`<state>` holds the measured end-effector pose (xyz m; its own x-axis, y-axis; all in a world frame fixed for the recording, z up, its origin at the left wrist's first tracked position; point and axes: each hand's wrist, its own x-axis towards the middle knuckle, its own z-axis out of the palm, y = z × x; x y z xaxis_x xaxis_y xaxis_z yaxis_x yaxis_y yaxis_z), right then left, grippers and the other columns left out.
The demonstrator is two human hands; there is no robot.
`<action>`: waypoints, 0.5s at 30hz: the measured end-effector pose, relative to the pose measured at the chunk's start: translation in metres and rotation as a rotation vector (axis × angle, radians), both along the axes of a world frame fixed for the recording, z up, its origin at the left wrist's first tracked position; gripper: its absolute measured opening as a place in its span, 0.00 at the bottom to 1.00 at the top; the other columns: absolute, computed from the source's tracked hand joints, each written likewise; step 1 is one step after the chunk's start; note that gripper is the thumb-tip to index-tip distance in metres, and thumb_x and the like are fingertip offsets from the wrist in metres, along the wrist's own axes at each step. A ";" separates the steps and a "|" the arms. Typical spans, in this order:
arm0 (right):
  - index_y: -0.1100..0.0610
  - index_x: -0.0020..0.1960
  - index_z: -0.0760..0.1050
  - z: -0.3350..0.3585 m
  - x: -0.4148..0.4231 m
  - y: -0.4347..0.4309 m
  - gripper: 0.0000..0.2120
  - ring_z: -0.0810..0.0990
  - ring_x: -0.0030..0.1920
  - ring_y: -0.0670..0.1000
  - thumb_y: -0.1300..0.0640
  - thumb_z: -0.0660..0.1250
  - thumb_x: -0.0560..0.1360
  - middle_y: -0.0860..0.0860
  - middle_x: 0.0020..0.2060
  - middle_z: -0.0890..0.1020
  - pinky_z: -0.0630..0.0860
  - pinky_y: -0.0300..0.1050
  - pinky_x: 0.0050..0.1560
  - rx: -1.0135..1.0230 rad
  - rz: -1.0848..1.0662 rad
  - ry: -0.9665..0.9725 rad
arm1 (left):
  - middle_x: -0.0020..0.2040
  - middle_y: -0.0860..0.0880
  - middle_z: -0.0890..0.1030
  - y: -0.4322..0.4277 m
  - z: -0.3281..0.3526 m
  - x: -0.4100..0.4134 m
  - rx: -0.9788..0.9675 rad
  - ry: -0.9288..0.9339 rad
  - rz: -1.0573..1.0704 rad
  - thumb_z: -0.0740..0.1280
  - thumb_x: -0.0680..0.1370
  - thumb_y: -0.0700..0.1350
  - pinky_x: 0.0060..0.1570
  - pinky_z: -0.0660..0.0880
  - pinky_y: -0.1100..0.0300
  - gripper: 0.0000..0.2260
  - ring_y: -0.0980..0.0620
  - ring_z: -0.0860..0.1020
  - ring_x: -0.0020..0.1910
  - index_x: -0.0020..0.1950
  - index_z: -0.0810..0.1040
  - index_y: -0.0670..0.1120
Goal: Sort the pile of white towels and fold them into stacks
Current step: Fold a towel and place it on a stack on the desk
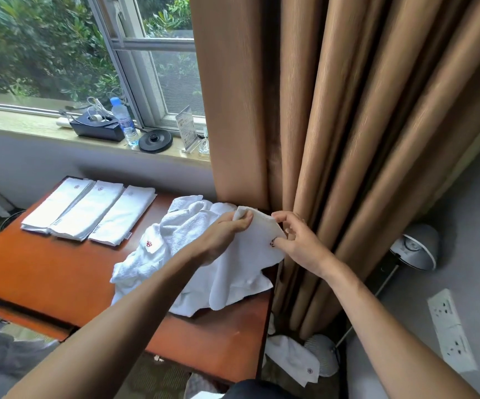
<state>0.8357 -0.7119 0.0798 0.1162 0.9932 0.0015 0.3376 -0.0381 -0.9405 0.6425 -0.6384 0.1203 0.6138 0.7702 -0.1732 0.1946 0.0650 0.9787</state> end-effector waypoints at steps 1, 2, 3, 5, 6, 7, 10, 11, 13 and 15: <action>0.49 0.53 0.74 0.001 0.001 -0.001 0.19 0.73 0.63 0.39 0.71 0.69 0.74 0.46 0.64 0.77 0.66 0.48 0.69 -0.007 0.019 0.045 | 0.45 0.56 0.86 0.002 0.002 0.000 -0.016 -0.003 -0.006 0.64 0.81 0.53 0.46 0.75 0.71 0.12 0.61 0.83 0.47 0.44 0.87 0.57; 0.52 0.54 0.73 0.002 0.002 -0.002 0.18 0.74 0.66 0.46 0.72 0.70 0.74 0.50 0.65 0.78 0.66 0.52 0.71 -0.015 0.035 0.080 | 0.46 0.55 0.86 0.003 0.003 -0.001 -0.028 -0.011 -0.007 0.65 0.80 0.54 0.46 0.76 0.70 0.12 0.60 0.84 0.48 0.45 0.87 0.57; 0.54 0.55 0.72 0.003 0.004 -0.003 0.17 0.75 0.66 0.49 0.71 0.71 0.75 0.54 0.64 0.79 0.65 0.55 0.72 -0.025 0.042 0.105 | 0.47 0.54 0.87 0.006 0.002 -0.001 -0.044 -0.022 0.000 0.65 0.78 0.56 0.46 0.76 0.69 0.11 0.59 0.84 0.49 0.47 0.87 0.56; 0.56 0.60 0.71 0.004 0.008 -0.006 0.19 0.78 0.61 0.51 0.69 0.73 0.75 0.61 0.61 0.80 0.70 0.56 0.70 -0.046 0.049 0.179 | 0.49 0.52 0.87 0.011 0.000 -0.001 -0.081 -0.027 0.027 0.66 0.77 0.58 0.49 0.77 0.65 0.13 0.56 0.84 0.52 0.50 0.86 0.52; 0.55 0.64 0.71 0.004 0.009 -0.008 0.22 0.79 0.58 0.51 0.67 0.74 0.75 0.62 0.59 0.80 0.73 0.55 0.66 -0.061 0.061 0.233 | 0.50 0.51 0.87 0.012 -0.001 -0.002 -0.091 -0.027 0.029 0.66 0.77 0.58 0.50 0.78 0.63 0.14 0.54 0.84 0.53 0.51 0.86 0.51; 0.54 0.67 0.72 0.004 0.009 -0.009 0.25 0.80 0.56 0.51 0.66 0.75 0.74 0.61 0.58 0.81 0.76 0.53 0.63 -0.079 0.078 0.284 | 0.52 0.50 0.87 0.013 -0.001 -0.002 -0.092 -0.031 0.021 0.66 0.78 0.58 0.52 0.79 0.62 0.13 0.53 0.84 0.54 0.50 0.86 0.52; 0.55 0.65 0.76 0.000 0.007 -0.007 0.20 0.83 0.53 0.49 0.66 0.75 0.76 0.52 0.52 0.84 0.80 0.47 0.57 -0.048 0.048 0.312 | 0.56 0.47 0.86 0.014 -0.002 -0.007 -0.078 -0.070 -0.001 0.64 0.80 0.56 0.57 0.78 0.59 0.13 0.50 0.83 0.58 0.54 0.87 0.54; 0.55 0.62 0.78 -0.002 0.007 -0.006 0.15 0.84 0.52 0.49 0.65 0.74 0.78 0.52 0.51 0.85 0.81 0.48 0.57 -0.025 0.014 0.294 | 0.57 0.48 0.86 0.014 -0.001 -0.009 -0.067 -0.087 -0.004 0.63 0.81 0.55 0.57 0.77 0.60 0.13 0.51 0.83 0.59 0.56 0.86 0.54; 0.54 0.59 0.80 -0.006 0.005 -0.002 0.07 0.85 0.52 0.51 0.59 0.71 0.81 0.53 0.51 0.87 0.81 0.47 0.56 0.013 -0.020 0.279 | 0.54 0.54 0.86 0.011 -0.001 -0.013 -0.002 -0.095 0.034 0.62 0.82 0.53 0.54 0.76 0.64 0.12 0.58 0.83 0.56 0.55 0.86 0.56; 0.50 0.59 0.81 -0.009 0.001 0.001 0.06 0.85 0.55 0.51 0.54 0.68 0.83 0.50 0.52 0.87 0.81 0.43 0.56 0.038 -0.029 0.261 | 0.51 0.58 0.85 0.010 -0.006 -0.018 0.114 -0.080 0.125 0.63 0.83 0.51 0.54 0.75 0.66 0.11 0.61 0.81 0.53 0.54 0.86 0.53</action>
